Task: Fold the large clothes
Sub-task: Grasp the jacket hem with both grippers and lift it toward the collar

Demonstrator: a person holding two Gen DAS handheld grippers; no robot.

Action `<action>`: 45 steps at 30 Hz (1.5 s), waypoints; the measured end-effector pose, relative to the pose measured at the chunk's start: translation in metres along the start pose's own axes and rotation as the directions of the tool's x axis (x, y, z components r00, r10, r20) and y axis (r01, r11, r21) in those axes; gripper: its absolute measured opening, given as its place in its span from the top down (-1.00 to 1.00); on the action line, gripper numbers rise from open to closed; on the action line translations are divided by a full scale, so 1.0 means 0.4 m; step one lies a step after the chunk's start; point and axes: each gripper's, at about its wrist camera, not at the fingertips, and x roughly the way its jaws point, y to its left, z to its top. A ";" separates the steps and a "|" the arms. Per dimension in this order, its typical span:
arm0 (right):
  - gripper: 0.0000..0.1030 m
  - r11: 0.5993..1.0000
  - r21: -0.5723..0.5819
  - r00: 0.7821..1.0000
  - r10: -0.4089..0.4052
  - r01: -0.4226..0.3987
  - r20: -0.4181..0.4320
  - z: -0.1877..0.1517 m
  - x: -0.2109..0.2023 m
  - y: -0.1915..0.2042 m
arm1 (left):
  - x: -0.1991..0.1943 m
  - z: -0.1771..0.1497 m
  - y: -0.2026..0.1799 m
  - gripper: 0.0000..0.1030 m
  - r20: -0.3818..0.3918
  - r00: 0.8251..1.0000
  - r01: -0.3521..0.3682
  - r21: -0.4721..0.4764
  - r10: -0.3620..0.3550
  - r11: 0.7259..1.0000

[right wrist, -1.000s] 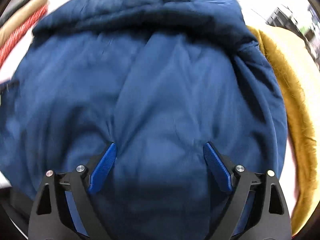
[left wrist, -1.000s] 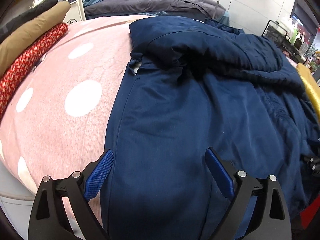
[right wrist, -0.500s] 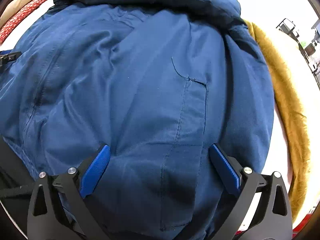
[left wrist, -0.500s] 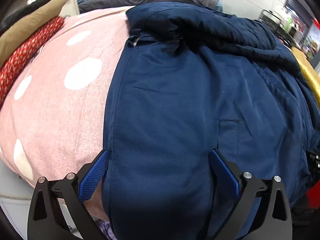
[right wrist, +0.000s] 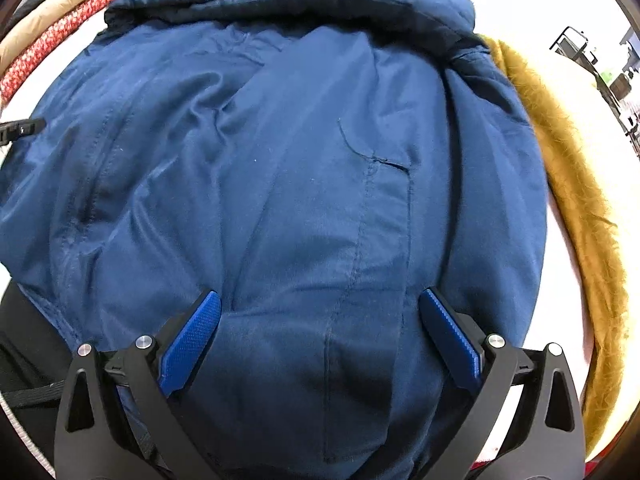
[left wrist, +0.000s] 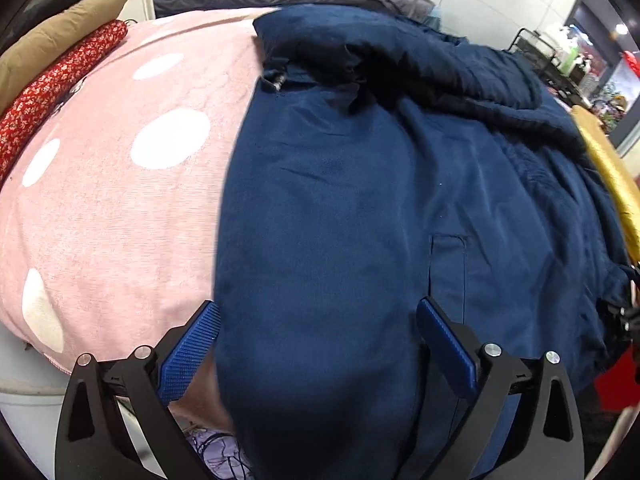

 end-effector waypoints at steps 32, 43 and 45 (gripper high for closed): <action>-0.35 0.842 0.425 0.925 0.379 -0.332 -0.027 -0.144 -0.029 -0.241 | 0.004 -0.167 0.037 -0.36 -0.106 0.912 0.380 -0.138 -0.395 0.915; 0.50 0.888 0.339 0.934 0.351 -0.310 -0.065 -0.148 -0.034 -0.232 | -0.020 -0.165 0.036 0.46 -0.105 0.901 0.412 -0.107 -0.422 0.905; 0.71 0.870 0.334 0.914 0.401 -0.362 -0.054 -0.152 -0.052 -0.226 | -0.043 -0.161 0.032 0.57 -0.104 0.888 0.441 -0.082 -0.448 0.894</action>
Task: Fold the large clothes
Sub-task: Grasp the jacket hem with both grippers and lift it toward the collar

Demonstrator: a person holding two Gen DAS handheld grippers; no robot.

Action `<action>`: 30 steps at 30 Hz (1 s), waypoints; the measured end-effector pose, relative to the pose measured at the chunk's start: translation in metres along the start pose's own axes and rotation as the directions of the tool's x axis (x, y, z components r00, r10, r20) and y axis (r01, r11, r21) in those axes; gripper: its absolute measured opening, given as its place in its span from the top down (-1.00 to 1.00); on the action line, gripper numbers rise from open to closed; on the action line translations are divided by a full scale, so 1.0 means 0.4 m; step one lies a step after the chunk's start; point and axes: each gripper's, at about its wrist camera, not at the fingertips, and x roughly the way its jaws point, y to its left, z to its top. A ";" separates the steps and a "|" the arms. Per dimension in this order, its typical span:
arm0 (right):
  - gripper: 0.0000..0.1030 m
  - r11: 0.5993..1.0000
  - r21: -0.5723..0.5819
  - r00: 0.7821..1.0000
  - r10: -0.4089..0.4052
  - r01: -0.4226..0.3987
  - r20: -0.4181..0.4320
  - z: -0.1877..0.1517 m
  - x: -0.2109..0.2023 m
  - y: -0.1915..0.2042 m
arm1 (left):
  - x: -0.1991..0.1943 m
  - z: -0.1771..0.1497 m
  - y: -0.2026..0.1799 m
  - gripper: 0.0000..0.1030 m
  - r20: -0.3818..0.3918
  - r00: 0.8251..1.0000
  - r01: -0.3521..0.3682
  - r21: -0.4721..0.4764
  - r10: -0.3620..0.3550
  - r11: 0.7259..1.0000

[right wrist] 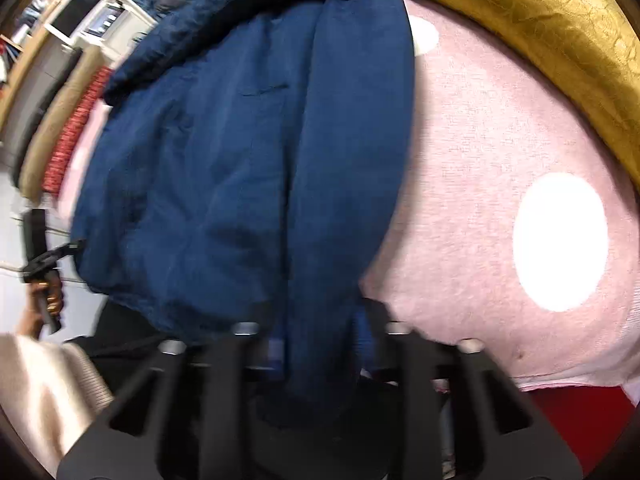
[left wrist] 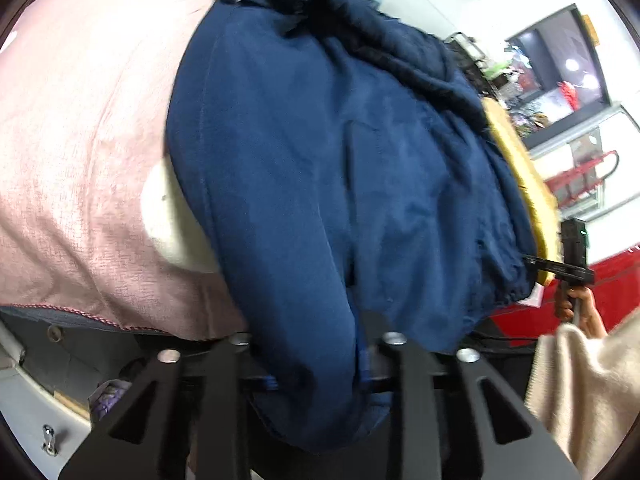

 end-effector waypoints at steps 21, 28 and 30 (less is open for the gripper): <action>0.79 0.944 -0.077 0.945 0.324 -0.319 0.051 0.066 -0.084 0.109 | -0.161 0.170 -0.069 0.62 0.141 0.990 0.003 0.068 -0.012 0.998; 0.79 0.900 -0.096 0.872 0.436 -0.425 0.223 0.277 -0.175 0.079 | -0.203 0.349 -0.022 0.62 0.258 0.966 0.015 -0.004 -0.014 1.000; 0.79 0.898 -0.098 0.862 0.440 -0.429 0.251 0.331 -0.184 0.075 | -0.215 0.414 0.001 0.63 0.292 0.956 0.029 -0.030 -0.020 0.999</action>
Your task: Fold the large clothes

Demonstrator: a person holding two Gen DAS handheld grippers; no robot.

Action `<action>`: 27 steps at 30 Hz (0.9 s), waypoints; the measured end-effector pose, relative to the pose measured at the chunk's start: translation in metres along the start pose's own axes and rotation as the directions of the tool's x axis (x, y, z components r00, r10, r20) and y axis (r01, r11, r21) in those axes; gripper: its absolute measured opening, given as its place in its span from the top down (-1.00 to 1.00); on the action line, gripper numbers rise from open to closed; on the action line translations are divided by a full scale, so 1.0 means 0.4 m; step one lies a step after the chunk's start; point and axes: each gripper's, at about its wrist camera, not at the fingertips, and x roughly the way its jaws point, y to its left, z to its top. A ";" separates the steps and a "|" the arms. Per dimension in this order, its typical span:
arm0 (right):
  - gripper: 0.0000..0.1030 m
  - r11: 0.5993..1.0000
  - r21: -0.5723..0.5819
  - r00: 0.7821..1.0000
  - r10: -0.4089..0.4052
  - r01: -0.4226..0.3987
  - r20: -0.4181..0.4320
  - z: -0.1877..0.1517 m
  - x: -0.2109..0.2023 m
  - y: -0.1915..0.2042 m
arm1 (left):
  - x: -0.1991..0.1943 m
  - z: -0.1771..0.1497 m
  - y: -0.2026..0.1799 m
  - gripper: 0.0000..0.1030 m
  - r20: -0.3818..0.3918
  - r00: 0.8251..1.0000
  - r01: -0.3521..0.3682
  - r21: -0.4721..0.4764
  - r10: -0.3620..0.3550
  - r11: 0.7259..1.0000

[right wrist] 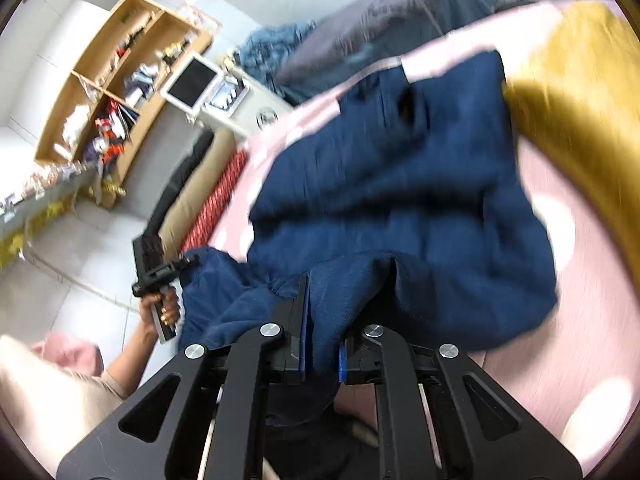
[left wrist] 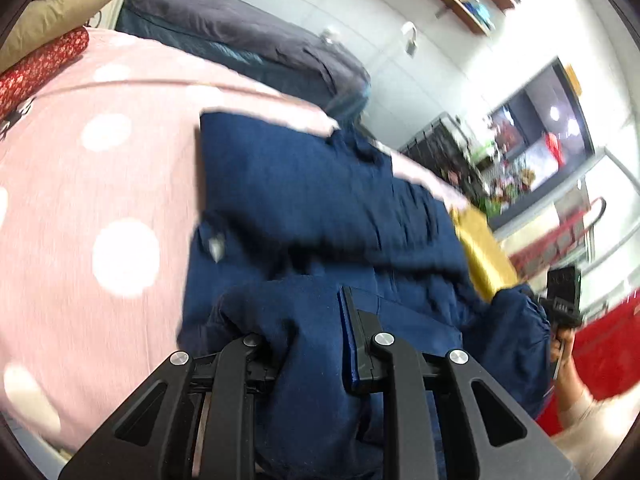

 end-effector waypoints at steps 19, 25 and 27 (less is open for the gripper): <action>0.79 0.939 0.343 0.977 -0.092 0.020 0.193 0.279 0.048 -0.259 | 0.255 0.280 0.033 0.59 0.020 0.994 -0.102 -0.142 0.106 0.985; 0.79 0.939 0.338 0.971 -0.137 0.064 0.195 0.309 0.078 -0.271 | 0.285 0.315 0.036 0.57 0.014 0.994 -0.108 -0.166 0.112 0.980; 0.79 0.941 0.326 0.966 -0.165 0.094 0.198 0.331 0.092 -0.272 | 0.303 0.328 0.058 0.55 0.008 0.995 -0.097 -0.218 0.101 0.971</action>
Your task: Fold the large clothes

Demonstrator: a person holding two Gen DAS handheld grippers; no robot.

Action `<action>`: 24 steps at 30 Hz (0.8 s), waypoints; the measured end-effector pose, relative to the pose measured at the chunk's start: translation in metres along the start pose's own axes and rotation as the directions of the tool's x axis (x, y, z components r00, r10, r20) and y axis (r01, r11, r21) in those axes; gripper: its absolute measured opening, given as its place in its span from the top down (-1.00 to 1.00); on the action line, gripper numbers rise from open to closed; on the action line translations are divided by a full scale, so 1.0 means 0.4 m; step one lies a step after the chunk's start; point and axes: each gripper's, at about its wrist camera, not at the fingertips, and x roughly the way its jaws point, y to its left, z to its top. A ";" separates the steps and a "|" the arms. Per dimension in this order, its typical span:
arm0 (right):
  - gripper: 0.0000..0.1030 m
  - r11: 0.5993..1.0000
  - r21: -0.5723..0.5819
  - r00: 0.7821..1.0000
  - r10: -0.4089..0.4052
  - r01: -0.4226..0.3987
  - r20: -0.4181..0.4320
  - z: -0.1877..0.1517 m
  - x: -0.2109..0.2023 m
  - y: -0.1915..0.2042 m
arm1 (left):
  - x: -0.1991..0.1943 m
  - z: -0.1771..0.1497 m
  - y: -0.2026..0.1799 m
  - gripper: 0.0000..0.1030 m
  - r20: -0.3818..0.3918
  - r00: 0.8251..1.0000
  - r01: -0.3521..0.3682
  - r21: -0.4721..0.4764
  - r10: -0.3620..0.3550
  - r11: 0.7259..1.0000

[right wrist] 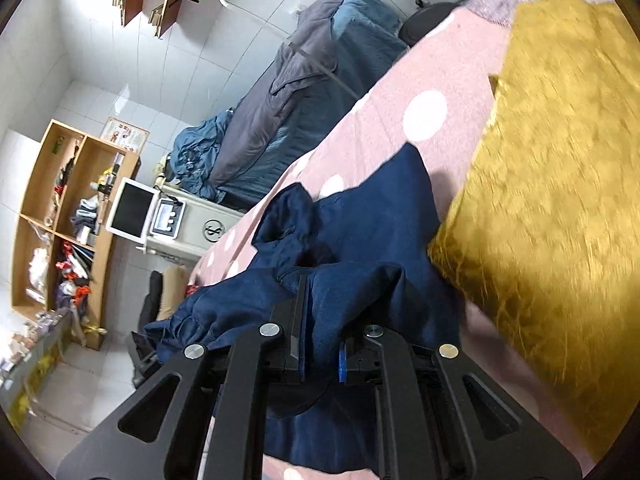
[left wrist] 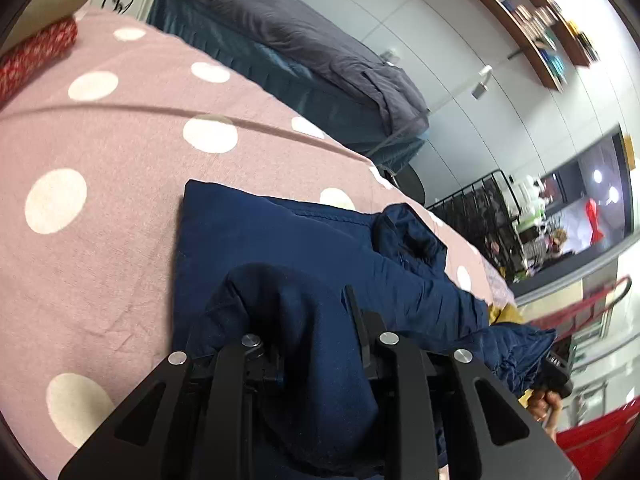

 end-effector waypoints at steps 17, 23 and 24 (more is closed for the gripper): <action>0.79 0.977 0.197 0.997 -0.079 0.075 0.011 0.039 0.114 -0.117 | -0.192 -0.009 0.104 -0.65 0.162 0.987 0.004 -0.120 0.015 0.993; 0.65 0.973 0.217 0.997 -0.077 0.072 0.015 0.032 0.107 -0.102 | -0.175 -0.098 0.117 -0.69 0.111 0.992 -0.050 -0.082 0.059 0.995; 0.61 0.973 0.223 0.997 -0.071 0.066 0.014 0.027 0.099 -0.096 | -0.166 -0.118 0.113 -0.69 0.103 0.992 -0.062 -0.067 0.069 0.996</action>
